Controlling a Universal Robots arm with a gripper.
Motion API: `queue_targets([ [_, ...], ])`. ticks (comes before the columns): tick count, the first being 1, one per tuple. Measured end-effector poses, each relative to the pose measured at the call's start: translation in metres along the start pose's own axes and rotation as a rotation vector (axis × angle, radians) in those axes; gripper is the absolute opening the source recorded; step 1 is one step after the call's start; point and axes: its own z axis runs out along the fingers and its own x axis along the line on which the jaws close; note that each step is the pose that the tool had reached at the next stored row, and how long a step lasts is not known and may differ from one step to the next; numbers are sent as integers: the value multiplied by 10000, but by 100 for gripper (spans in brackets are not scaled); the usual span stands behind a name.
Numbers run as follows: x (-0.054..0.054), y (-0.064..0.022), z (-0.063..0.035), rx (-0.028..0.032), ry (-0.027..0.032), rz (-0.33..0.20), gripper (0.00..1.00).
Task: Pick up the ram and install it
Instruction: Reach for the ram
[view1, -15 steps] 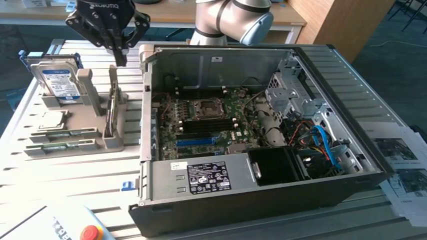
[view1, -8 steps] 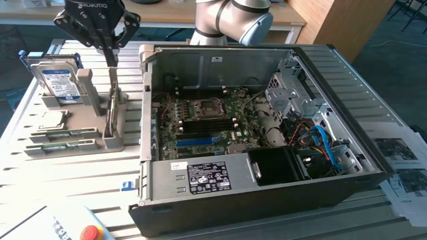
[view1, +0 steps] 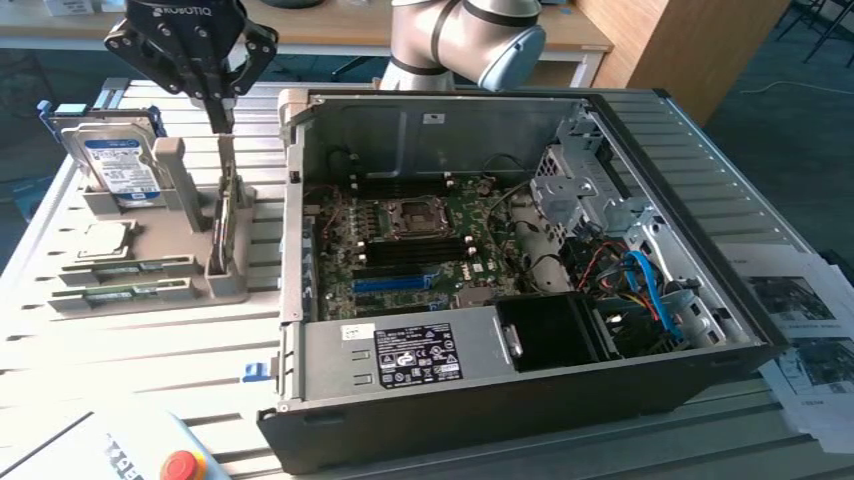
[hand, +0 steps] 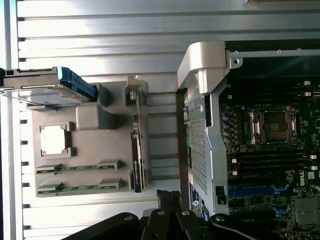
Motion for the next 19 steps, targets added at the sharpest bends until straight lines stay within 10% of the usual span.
queue_targets([
  [19, 409, -27, -9, 0, -1, 0, 10],
])
